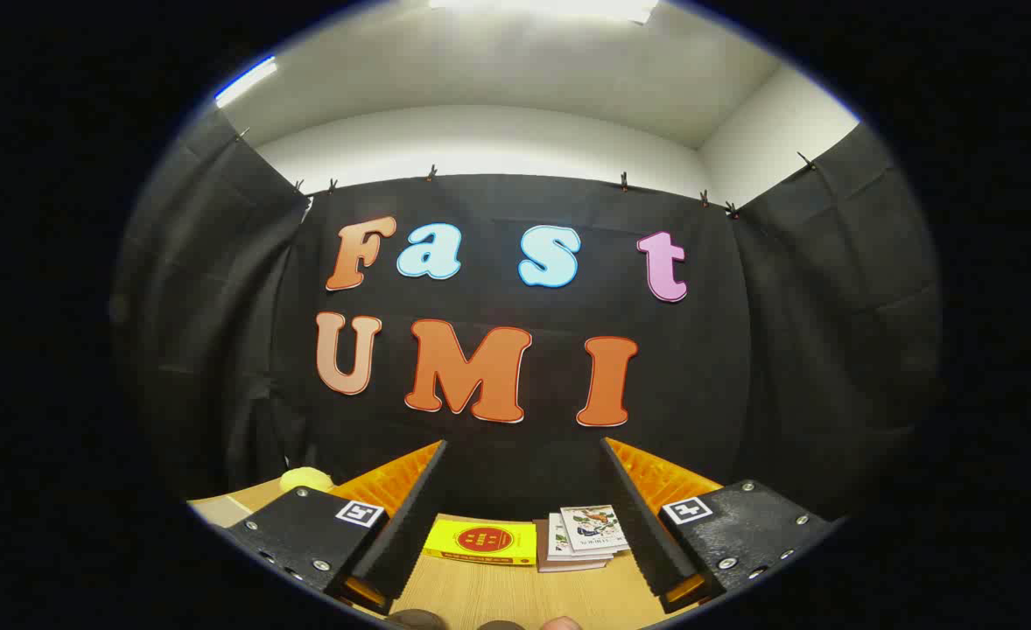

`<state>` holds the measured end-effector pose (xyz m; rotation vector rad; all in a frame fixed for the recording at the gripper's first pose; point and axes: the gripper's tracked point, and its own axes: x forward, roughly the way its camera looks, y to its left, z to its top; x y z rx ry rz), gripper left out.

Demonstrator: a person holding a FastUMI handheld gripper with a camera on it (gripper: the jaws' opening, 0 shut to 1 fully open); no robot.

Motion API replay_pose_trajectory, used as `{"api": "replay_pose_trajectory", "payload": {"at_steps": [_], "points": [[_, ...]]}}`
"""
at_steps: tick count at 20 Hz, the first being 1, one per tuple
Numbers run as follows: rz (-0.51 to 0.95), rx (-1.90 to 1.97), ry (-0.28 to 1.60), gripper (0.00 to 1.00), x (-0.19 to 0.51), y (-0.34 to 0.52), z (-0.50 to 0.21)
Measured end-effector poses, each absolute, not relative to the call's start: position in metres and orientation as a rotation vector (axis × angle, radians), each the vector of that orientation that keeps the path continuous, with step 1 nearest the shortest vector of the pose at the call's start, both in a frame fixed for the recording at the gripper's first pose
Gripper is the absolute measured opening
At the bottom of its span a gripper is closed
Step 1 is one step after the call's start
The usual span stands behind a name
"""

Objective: Open the storage box then place both shoes into the box .Put the left shoe in first, then the right shoe, with the right side of both shoes facing outward in a uniform manner.

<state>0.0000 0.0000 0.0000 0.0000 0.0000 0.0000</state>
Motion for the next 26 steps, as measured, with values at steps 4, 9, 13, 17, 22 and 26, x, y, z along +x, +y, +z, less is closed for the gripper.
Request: {"api": "replay_pose_trajectory", "payload": {"at_steps": [4, 9, 13, 17, 22, 26], "points": [[0.003, 0.001, -0.006, 1.00, 0.001, 0.002, 0.002], [0.002, 0.002, -0.005, 1.00, 0.002, 0.002, 0.001], [0.006, 0.002, 0.003, 1.00, 0.002, 0.003, -0.002], [0.003, 0.002, 0.008, 1.00, 0.002, 0.002, -0.005], [0.016, 0.010, 0.036, 1.00, 0.003, 0.007, -0.016], [0.069, 0.015, 0.109, 1.00, 0.002, 0.028, -0.043]]}}
